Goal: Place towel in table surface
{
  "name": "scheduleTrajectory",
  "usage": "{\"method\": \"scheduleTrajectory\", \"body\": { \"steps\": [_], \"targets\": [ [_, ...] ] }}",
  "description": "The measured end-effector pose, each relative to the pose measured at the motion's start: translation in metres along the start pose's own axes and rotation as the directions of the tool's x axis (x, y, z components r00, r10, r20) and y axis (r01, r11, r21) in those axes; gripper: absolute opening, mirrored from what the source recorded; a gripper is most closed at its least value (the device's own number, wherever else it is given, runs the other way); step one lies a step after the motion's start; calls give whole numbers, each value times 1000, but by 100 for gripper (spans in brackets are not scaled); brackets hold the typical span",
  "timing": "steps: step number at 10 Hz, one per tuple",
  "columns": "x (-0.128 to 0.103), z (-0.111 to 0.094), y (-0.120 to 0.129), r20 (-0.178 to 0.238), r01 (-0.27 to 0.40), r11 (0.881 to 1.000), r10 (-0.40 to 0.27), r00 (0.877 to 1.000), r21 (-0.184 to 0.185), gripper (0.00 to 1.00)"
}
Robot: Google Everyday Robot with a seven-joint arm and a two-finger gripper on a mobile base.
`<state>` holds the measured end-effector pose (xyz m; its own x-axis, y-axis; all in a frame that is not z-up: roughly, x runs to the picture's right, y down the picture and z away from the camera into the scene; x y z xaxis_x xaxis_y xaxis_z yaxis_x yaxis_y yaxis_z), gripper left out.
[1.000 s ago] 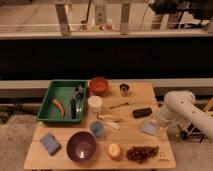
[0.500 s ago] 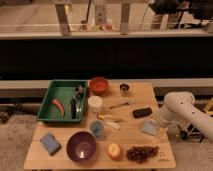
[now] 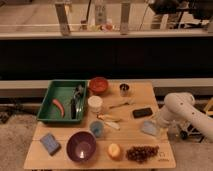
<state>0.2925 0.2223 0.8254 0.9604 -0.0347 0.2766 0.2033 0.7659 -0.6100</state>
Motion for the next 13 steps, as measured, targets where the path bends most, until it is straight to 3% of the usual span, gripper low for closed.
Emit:
{"method": "scheduleTrajectory", "body": {
  "steps": [13],
  "targets": [
    [-7,12,0,-10,13,999,-13,1000,-38,74]
  ]
}}
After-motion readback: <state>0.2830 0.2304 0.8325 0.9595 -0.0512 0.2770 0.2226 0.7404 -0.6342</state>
